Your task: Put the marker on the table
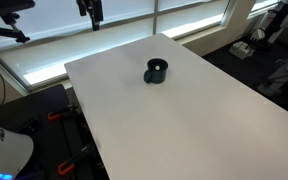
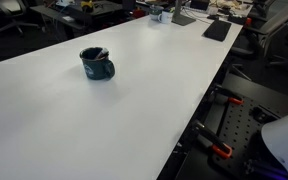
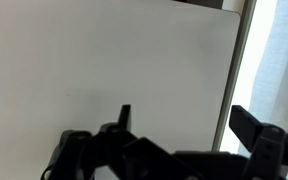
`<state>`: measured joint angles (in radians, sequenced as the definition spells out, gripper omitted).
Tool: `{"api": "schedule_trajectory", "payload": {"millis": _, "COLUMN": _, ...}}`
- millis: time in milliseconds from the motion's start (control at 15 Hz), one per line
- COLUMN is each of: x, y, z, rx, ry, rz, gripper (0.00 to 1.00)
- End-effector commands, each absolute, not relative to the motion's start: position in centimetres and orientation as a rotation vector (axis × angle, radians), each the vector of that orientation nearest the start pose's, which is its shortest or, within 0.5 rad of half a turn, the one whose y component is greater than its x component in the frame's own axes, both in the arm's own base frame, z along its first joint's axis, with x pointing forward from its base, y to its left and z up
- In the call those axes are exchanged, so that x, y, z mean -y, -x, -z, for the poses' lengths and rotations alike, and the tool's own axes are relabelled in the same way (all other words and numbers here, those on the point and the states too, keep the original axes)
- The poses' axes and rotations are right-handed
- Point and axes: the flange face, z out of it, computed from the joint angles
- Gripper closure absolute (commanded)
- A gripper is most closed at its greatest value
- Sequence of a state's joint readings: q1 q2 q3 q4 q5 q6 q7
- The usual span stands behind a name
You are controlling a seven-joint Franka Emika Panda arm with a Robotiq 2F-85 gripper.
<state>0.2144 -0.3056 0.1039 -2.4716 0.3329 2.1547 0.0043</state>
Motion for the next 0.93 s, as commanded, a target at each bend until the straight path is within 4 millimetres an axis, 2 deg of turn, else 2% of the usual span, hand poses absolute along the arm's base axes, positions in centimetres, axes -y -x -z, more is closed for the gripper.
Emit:
{"api": "schedule_trajectory", "payload": {"millis": 0, "x": -14.8, "y": -42.5, "z": -42.1, "rx": 0.153, "ry": 2.881, "rz": 0.005, "gripper": 0.0}}
{"api": "schedule_trajectory", "payload": {"millis": 133, "x": -14.4, "y": -43.6, "z": -43.2, "rx": 0.143, "ry": 2.876, "rz": 0.058, "gripper": 0.0}}
{"api": "schedule_trajectory", "payload": {"millis": 267, "x": -13.8, "y": -45.6, "z": -44.9, "rx": 0.126, "ry": 2.867, "rz": 0.149, "gripper": 0.0}}
{"api": "schedule_trajectory", "payload": {"millis": 533, "x": -11.7, "y": -51.2, "z": -48.8, "rx": 0.11, "ry": 2.862, "rz": 0.41, "gripper": 0.0}}
{"api": "schedule_trajectory", "payload": {"millis": 667, "x": -10.5, "y": -54.1, "z": -49.1, "rx": 0.11, "ry": 2.871, "rz": 0.497, "gripper": 0.0}}
{"api": "schedule_trajectory", "payload": {"millis": 867, "x": -9.3, "y": -58.1, "z": -46.7, "rx": 0.115, "ry": 2.888, "rz": 0.508, "gripper": 0.0}}
